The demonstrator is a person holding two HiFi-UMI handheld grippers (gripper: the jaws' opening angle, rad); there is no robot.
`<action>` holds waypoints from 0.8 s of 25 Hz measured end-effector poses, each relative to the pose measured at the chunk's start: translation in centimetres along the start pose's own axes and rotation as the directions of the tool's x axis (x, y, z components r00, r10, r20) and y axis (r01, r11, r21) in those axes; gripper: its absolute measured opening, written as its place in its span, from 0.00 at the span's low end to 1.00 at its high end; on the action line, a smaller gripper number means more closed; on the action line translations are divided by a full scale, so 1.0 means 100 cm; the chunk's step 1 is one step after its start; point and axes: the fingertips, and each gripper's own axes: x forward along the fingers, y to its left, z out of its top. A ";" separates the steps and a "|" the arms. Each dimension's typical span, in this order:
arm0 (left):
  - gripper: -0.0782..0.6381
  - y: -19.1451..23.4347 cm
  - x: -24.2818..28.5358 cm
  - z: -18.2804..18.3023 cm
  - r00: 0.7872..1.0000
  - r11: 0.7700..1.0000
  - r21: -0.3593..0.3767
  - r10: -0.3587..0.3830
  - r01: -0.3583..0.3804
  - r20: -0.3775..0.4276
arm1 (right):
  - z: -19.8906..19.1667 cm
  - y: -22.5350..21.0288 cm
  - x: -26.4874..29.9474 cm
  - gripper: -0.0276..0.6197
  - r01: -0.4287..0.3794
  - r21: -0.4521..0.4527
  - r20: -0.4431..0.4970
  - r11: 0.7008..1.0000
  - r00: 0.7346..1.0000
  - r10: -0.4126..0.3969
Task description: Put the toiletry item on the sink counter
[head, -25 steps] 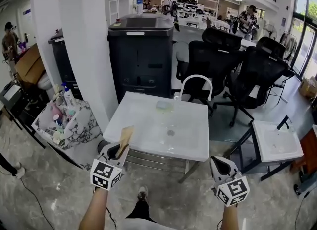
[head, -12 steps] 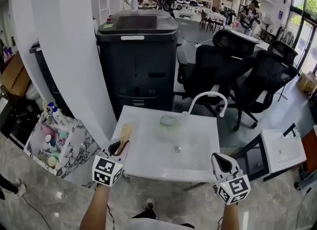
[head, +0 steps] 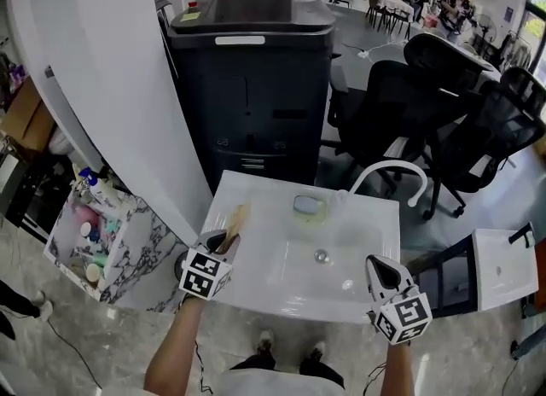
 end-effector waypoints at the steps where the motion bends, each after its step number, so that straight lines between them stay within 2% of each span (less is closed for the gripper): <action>1: 0.16 0.001 0.010 -0.012 0.999 1.000 -0.011 0.005 -0.005 -0.042 | -0.003 -0.003 0.007 0.04 -0.014 -0.002 -0.008 1.000 1.000 0.014; 4: 0.16 0.006 0.037 -0.045 0.987 0.999 -0.030 0.019 -0.024 -0.157 | -0.013 -0.013 0.023 0.04 -0.052 0.003 -0.032 0.999 0.998 0.052; 8: 0.16 0.010 0.074 -0.078 0.959 0.999 -0.040 0.014 -0.027 -0.284 | -0.028 -0.029 0.038 0.04 -0.080 0.015 -0.070 0.997 0.994 0.081; 10: 0.16 0.014 0.092 -0.093 0.940 0.999 -0.033 0.016 -0.029 -0.340 | -0.036 -0.036 0.044 0.04 -0.091 0.023 -0.089 0.996 0.992 0.092; 13: 0.16 0.013 0.116 -0.121 0.902 0.998 -0.058 -0.009 -0.018 -0.431 | -0.048 -0.044 0.051 0.04 -0.101 0.033 -0.117 0.994 0.988 0.104; 16: 0.16 0.014 0.134 -0.138 0.872 0.996 -0.086 -0.029 -0.015 -0.489 | -0.058 -0.052 0.054 0.04 -0.103 0.043 -0.140 0.994 0.984 0.108; 20: 0.16 0.018 0.154 -0.144 0.858 0.996 -0.085 -0.035 -0.010 -0.513 | -0.070 -0.062 0.054 0.04 -0.098 0.063 -0.168 0.993 0.980 0.107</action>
